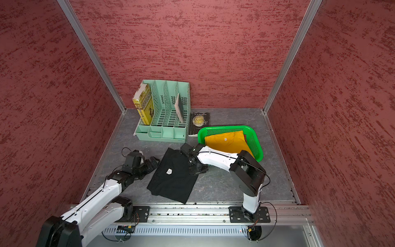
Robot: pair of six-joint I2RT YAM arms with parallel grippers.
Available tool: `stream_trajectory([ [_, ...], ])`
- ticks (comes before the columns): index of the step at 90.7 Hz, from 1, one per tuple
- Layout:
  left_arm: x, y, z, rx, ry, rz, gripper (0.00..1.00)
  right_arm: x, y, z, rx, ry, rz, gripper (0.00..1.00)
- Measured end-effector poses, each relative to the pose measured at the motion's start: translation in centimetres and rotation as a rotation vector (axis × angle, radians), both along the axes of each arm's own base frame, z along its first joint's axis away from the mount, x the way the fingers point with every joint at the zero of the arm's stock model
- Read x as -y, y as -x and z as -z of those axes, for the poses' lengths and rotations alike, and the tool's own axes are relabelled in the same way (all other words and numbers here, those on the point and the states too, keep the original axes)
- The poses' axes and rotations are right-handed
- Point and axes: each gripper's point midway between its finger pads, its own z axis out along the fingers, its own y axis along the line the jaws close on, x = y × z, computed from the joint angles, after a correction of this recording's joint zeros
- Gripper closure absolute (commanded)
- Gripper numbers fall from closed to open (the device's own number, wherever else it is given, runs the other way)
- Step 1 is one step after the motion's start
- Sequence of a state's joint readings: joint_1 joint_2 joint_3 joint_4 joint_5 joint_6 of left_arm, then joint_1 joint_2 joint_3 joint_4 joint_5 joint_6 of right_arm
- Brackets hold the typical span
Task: Put the folded t-shirts into the basket
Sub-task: Move the T-shirt to the center of the board, then pick up the T-shirt from the center of the board.
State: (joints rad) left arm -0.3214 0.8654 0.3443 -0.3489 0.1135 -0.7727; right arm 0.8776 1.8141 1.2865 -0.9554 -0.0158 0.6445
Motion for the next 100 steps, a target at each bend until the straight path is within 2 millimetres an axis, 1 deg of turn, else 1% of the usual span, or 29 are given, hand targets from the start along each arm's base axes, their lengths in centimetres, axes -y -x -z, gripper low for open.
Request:
stream_trajectory([
  [6, 1.1, 1.5, 0.2, -0.011, 0.002, 0.062, 0.01, -0.5, -0.9, -1.2, 0.020, -0.020, 0.001, 0.58],
  [14, 1.7, 3.5, 0.5, -0.025, -0.006, 0.123, 0.02, -1.6, -2.2, -3.1, 0.050, -0.063, -0.002, 0.57],
  [21, 1.7, 5.1, 0.6, -0.030, -0.032, 0.150, 0.04, -3.0, -2.9, -5.0, 0.070, -0.116, -0.009, 0.55],
  [30, 1.7, 6.6, 0.6, -0.036, -0.057, 0.170, 0.05, -5.0, -3.6, -7.4, 0.087, -0.206, -0.019, 0.54],
  [38, 1.1, 7.7, 1.4, -0.076, -0.102, 0.156, 0.06, -6.3, -3.6, -8.7, 0.080, -0.267, -0.025, 0.54],
  [49, -0.5, 8.4, 2.8, -0.152, -0.180, 0.095, 0.02, -7.6, -3.3, -9.4, 0.053, -0.328, -0.019, 0.53],
  [57, -1.1, 8.2, 2.9, -0.171, -0.209, 0.051, 0.02, -8.2, -3.3, -9.0, 0.028, -0.340, -0.002, 0.52],
  [66, -1.5, 8.0, 3.0, -0.183, -0.233, 0.024, 0.03, -9.1, -3.6, -8.5, 0.015, -0.347, 0.022, 0.50],
  [73, -1.8, 7.9, 3.1, -0.189, -0.241, 0.012, 0.08, -9.9, -3.9, -8.3, 0.011, -0.354, 0.043, 0.49],
  [78, -1.8, 7.8, 3.1, -0.189, -0.243, 0.013, 0.14, -10.5, -4.1, -8.4, 0.013, -0.365, 0.053, 0.48],
  [89, -1.0, 8.1, 3.1, -0.192, -0.205, 0.050, 0.27, -11.7, -4.6, -8.6, 0.014, -0.389, 0.071, 0.48],
  [92, -0.6, 8.2, 3.2, -0.189, -0.186, 0.067, 0.34, -12.1, -4.9, -8.7, 0.015, -0.393, 0.078, 0.47],
  [98, 0.3, 8.3, 3.3, -0.182, -0.139, 0.104, 0.50, -12.8, -5.5, -8.6, 0.014, -0.400, 0.094, 0.48],
  [100, 0.6, 8.4, 3.3, -0.182, -0.122, 0.104, 0.54, -13.1, -5.7, -8.5, 0.012, -0.401, 0.100, 0.47],
])
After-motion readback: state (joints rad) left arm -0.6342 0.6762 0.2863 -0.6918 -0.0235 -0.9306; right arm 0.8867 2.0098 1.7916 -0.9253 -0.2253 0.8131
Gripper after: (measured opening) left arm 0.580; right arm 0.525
